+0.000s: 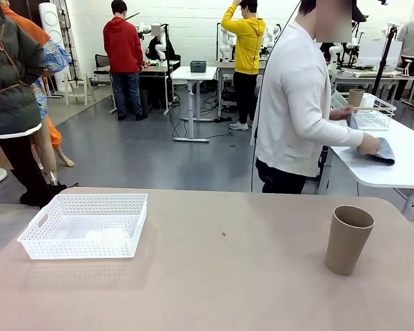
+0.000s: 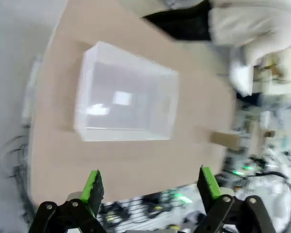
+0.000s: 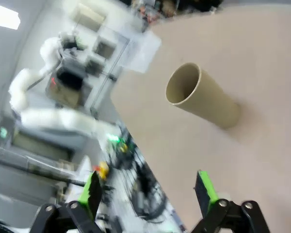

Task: Clean and organize the cups into the basket.
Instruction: Pick up the Organizing basket and move it to the center of the table, then pick up the Reusable plastic cup from the right side of the table and place it inside the Organizing basket.

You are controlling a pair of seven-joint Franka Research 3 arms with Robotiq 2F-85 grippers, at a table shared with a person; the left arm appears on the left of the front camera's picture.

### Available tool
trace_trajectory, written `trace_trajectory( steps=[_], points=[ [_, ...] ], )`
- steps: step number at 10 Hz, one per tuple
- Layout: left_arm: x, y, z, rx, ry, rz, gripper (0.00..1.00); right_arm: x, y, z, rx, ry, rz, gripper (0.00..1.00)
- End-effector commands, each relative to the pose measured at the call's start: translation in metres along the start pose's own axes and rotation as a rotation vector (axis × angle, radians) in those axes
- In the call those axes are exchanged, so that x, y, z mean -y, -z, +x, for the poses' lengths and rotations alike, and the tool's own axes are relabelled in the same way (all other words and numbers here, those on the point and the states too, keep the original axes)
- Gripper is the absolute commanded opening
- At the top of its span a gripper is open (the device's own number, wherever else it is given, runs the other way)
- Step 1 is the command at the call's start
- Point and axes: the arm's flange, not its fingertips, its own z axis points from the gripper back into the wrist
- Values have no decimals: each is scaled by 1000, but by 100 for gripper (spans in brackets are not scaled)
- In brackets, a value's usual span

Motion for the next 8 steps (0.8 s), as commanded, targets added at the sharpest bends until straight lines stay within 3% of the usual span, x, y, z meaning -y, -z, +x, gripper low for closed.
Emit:
trace_trajectory(
  steps=[1,3,5,8],
  points=[
    [22,22,-6,-29,86,307,100,15,35,-8,-34,-219,-61,100],
    [39,49,-10,-9,123,541,100,13,59,-11,-79,-393,-87,100],
    [41,79,-14,52,150,723,100,5,80,-23,-66,-580,-192,100],
    [27,119,-13,78,170,913,100,-3,90,-39,-85,-667,-210,100]
  ],
)
